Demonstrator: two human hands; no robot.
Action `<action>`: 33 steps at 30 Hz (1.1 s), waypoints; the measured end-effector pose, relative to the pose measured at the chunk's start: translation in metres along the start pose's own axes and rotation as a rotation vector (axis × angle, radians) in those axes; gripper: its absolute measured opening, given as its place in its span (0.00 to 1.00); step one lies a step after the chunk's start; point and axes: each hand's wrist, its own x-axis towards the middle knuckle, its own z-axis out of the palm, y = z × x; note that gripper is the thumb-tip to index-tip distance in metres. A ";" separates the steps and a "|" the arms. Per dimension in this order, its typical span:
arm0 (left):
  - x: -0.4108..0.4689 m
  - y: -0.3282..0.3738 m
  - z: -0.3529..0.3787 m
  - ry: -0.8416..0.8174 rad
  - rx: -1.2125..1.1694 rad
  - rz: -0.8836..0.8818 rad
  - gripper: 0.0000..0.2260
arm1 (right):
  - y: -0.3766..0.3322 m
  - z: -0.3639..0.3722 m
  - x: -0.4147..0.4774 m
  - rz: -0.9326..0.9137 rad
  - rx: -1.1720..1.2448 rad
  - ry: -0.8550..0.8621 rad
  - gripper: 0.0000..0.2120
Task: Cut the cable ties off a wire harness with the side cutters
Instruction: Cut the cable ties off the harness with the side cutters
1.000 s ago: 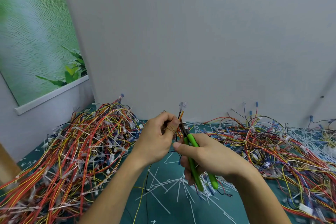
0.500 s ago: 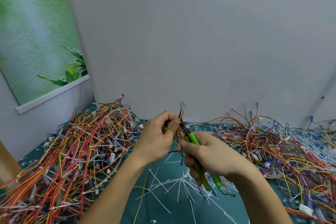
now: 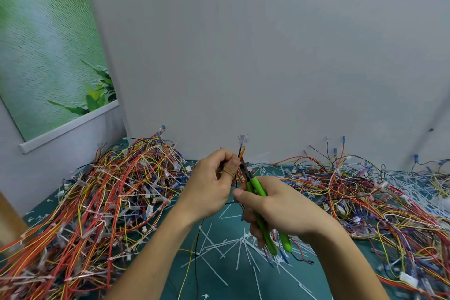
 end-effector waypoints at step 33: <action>-0.001 0.001 0.000 -0.016 0.025 -0.007 0.11 | 0.001 -0.005 0.000 0.017 0.020 -0.051 0.16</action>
